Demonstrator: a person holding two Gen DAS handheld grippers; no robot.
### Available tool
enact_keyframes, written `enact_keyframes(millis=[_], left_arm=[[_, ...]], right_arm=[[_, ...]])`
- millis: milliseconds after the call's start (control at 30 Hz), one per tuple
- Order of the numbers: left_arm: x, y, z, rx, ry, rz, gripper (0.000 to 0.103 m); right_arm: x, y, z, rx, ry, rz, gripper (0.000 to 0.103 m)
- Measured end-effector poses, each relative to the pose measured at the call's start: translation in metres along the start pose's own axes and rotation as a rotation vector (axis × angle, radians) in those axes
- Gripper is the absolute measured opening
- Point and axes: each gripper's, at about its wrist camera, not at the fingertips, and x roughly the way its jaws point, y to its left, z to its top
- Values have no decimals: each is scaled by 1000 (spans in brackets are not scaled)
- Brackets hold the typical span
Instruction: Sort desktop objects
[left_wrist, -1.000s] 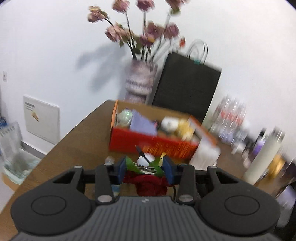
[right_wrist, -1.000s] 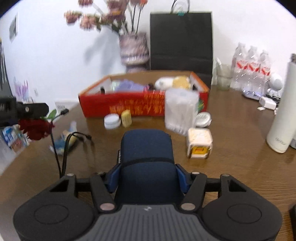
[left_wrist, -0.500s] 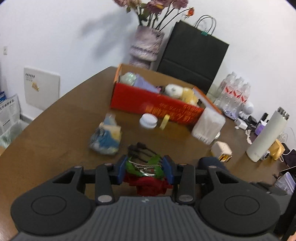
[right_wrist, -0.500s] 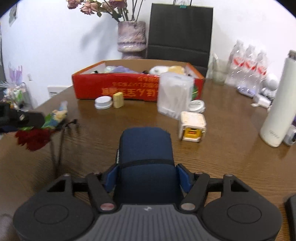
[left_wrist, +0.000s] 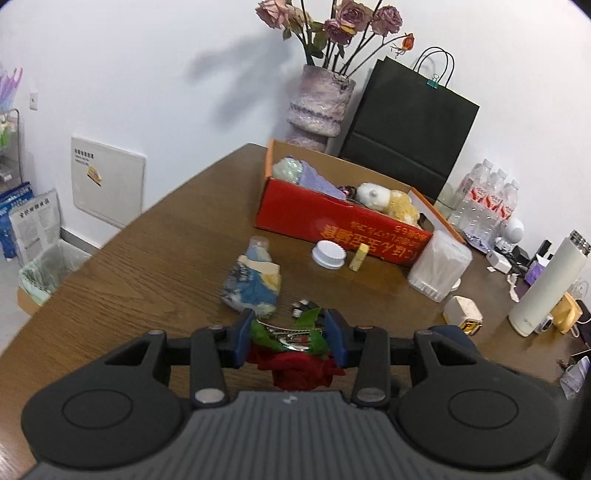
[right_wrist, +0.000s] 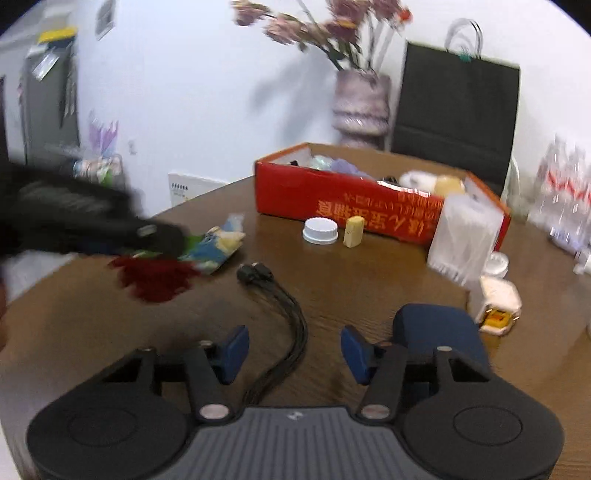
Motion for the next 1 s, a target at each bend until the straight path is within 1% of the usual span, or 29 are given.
enact_keyframes(millis=[33, 67, 100, 133, 167, 200, 300, 367, 467, 567, 633, 733, 800, 900, 933, 1000], left_arm=[[0, 2, -1, 1, 4, 11, 43], [0, 5, -2, -1, 12, 24, 43], [0, 7, -4, -6, 17, 34, 43], [0, 10, -5, -11, 19, 38, 43], [-1, 12, -6, -15, 20, 38, 43], [-1, 13, -6, -16, 19, 37, 43], [-1, 13, -6, -9, 15, 36, 43], [1, 9, 0, 2, 8, 22, 43], [3, 0, 17, 42, -38, -6, 43], [9, -13, 48, 74, -110, -56, 43], [23, -21, 76, 90, -142, -75, 43], [51, -32, 116, 97, -145, -91, 43], [68, -37, 140, 101, -132, -98, 43], [96, -47, 175, 118, -131, -101, 43], [106, -50, 184, 129, -135, -91, 43], [128, -56, 194, 172, -150, -41, 43]], right_arm=[[7, -3, 4, 23, 4, 4, 53], [12, -4, 6, 29, 7, 4, 50], [20, -4, 9, 24, 20, -3, 42], [25, -4, 10, 15, 30, -12, 37], [30, -4, 10, 9, 32, -15, 23], [34, -4, 9, 8, 36, -9, 13], [30, -1, 9, 19, 30, 11, 3], [20, -1, 11, 29, 2, 13, 2], [-4, -6, 30, 42, -87, -4, 1], [-21, -18, 57, 33, -169, -18, 1], [-24, -30, 80, -1, -206, -25, 1], [-20, -50, 122, -28, -243, -37, 1], [-19, -62, 156, -55, -277, -55, 1], [-16, -79, 211, -68, -318, -52, 1], [-13, -84, 229, -70, -329, -39, 1], [0, -96, 256, -61, -330, -8, 1]])
